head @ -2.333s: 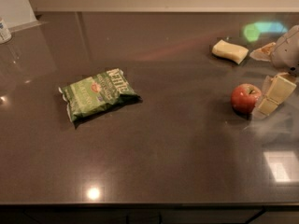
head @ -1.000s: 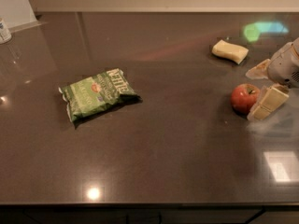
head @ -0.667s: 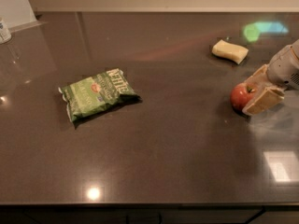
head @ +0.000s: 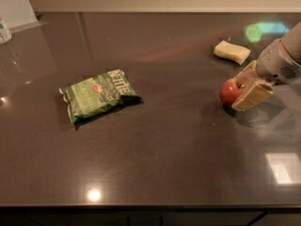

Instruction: Move apple near green jalapeno chip bag

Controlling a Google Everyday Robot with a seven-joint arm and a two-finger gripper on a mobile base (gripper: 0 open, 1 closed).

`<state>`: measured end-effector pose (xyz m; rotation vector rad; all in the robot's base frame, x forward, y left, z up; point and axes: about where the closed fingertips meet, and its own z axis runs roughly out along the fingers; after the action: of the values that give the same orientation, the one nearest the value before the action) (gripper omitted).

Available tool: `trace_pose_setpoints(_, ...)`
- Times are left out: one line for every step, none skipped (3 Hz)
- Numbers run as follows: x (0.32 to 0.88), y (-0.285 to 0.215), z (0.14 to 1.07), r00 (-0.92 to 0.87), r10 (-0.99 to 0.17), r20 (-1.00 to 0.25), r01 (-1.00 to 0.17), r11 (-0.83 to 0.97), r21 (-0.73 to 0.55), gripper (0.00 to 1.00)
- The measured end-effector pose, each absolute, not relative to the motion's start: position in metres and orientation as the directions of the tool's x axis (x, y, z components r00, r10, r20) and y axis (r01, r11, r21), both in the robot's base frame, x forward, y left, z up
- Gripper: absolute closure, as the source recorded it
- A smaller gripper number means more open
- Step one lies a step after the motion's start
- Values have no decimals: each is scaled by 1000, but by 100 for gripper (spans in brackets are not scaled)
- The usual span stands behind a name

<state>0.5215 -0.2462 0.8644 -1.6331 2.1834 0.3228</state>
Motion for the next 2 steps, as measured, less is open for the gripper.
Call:
trace_pose_setpoints(529, -212, 869, -213, -867, -450, -967, 254, -32, 100)
trace_pose_setpoints(539, -179, 867, -176, -873, -454, -978, 206, -18, 100)
